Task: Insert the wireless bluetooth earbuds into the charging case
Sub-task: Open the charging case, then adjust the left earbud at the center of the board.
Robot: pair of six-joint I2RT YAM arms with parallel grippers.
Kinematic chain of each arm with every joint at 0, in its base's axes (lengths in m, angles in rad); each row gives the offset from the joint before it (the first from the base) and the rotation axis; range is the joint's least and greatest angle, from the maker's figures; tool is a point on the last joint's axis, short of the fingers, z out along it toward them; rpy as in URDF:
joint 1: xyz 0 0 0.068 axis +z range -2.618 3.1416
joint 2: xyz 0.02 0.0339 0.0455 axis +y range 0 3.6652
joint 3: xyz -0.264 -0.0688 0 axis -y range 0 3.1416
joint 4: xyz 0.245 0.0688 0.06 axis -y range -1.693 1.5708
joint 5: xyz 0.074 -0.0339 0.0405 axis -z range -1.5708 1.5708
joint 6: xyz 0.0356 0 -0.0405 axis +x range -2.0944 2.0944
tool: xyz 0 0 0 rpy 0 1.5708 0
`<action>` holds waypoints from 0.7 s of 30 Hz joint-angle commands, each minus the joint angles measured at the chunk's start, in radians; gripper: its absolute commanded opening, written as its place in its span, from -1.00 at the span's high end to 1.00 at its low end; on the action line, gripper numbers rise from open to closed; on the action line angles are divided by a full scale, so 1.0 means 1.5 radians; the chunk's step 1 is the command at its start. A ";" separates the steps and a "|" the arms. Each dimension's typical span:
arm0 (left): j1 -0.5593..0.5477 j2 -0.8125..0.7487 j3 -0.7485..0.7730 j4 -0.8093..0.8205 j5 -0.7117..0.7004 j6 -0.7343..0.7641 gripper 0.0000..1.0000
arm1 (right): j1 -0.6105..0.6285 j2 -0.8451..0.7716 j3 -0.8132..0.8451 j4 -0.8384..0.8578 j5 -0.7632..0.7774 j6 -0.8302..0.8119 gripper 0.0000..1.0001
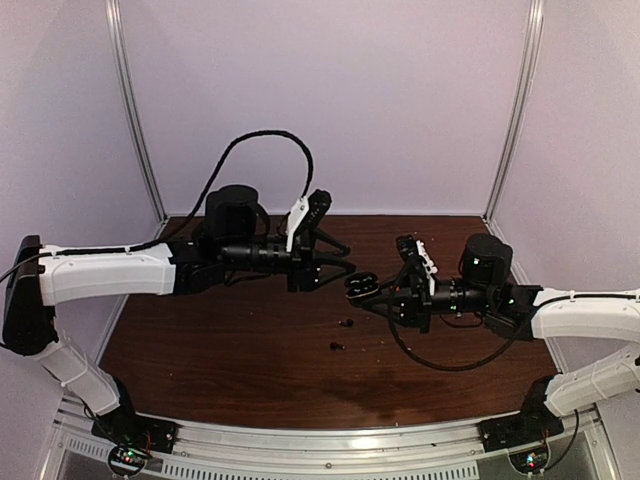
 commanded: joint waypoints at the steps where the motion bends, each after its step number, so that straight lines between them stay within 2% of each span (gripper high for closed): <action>1: 0.002 -0.010 -0.003 0.029 0.001 0.005 0.04 | 0.004 -0.005 0.012 0.006 -0.011 -0.005 1.00; 4: 0.002 -0.013 -0.012 0.038 0.002 0.007 0.00 | 0.004 -0.005 0.010 0.009 -0.005 -0.002 1.00; 9: 0.016 -0.044 -0.027 0.053 -0.023 -0.004 -0.29 | -0.001 -0.006 0.001 0.022 0.007 0.019 1.00; 13: 0.053 -0.080 -0.056 0.079 -0.031 -0.034 -0.40 | -0.013 -0.011 -0.014 0.045 0.005 0.044 1.00; 18: 0.067 -0.103 -0.080 0.044 -0.065 0.004 -0.47 | -0.032 -0.020 -0.028 0.067 -0.001 0.068 1.00; 21: 0.067 -0.083 -0.075 -0.037 -0.100 0.039 -0.38 | -0.048 -0.031 -0.034 0.067 0.004 0.076 1.00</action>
